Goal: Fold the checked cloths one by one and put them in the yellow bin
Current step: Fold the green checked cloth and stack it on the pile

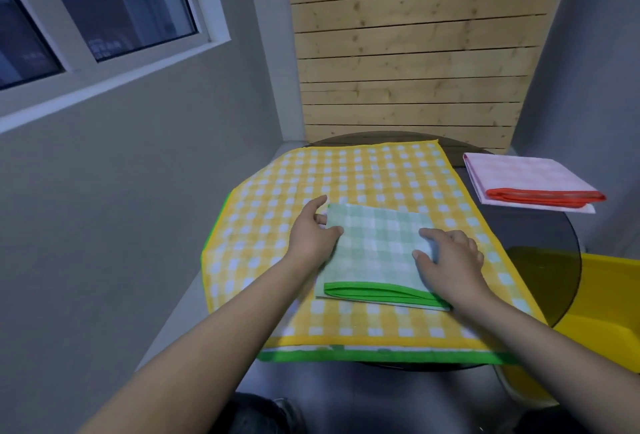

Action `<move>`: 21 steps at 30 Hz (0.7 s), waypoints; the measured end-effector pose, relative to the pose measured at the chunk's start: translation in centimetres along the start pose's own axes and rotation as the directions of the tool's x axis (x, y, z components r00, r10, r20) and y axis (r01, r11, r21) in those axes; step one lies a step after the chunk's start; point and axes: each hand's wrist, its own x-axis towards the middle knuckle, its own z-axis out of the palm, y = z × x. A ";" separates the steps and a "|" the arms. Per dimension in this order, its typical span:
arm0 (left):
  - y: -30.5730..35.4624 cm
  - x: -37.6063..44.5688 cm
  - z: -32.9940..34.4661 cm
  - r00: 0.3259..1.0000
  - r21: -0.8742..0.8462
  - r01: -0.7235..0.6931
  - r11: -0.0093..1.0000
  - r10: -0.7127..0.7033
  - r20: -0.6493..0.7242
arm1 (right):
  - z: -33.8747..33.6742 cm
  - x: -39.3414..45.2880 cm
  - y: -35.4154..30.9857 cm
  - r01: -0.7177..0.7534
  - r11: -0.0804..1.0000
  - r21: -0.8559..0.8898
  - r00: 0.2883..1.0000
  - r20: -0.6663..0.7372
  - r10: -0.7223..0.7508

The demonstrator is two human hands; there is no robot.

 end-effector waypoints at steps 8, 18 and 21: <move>3.9 0.3 1.4 0.999 -0.446 -0.012 0.895 0.034 0.040 | -2.5 1.5 0.8 0.033 0.903 0.429 0.997 0.043 -0.058; 6.9 2.2 6.6 0.999 -0.558 0.033 0.829 -0.006 0.050 | -8.2 5.1 3.3 0.132 0.859 0.494 0.989 -0.121 -0.083; 8.0 2.7 9.2 0.993 -0.443 -0.078 0.893 0.109 0.046 | -10.3 6.8 4.2 0.096 0.881 0.462 0.986 -0.163 -0.022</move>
